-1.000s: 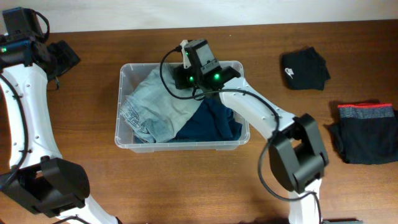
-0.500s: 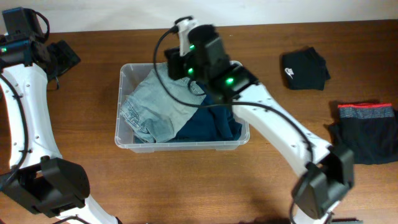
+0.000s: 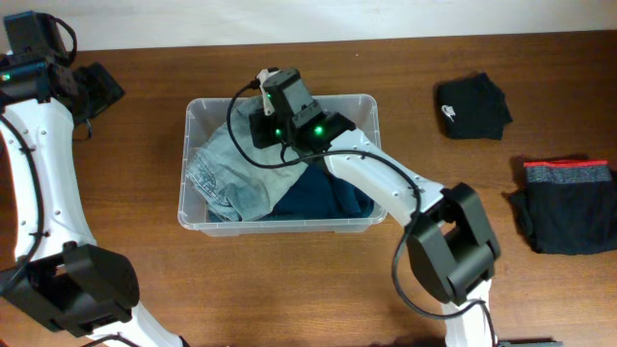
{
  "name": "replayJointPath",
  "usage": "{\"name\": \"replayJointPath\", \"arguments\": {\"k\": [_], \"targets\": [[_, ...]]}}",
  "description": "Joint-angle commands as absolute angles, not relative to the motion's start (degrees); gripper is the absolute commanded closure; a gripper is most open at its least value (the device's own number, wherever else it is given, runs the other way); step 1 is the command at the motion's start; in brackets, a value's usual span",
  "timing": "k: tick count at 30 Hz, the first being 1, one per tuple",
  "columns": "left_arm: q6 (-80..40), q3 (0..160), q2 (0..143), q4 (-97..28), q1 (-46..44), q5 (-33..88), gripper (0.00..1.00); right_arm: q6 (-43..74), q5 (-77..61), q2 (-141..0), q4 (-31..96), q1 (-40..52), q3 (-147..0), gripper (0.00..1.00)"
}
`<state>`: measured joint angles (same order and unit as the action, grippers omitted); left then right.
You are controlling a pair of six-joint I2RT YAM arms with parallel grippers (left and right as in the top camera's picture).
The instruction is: Pack container
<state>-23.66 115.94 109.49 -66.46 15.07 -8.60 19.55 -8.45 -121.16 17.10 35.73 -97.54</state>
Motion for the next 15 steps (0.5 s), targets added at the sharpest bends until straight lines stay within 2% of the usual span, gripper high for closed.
{"name": "replayJointPath", "arguments": {"k": [1,15], "targets": [[-24.4,116.3,109.7,-66.5,15.1,-8.9,0.01,20.0,-6.9,-124.9,17.3,35.5,-97.2,0.96],[-24.4,116.3,109.7,-66.5,15.1,-8.9,0.01,20.0,-8.0,-127.8,19.2,35.7,-97.2,0.96]]}}
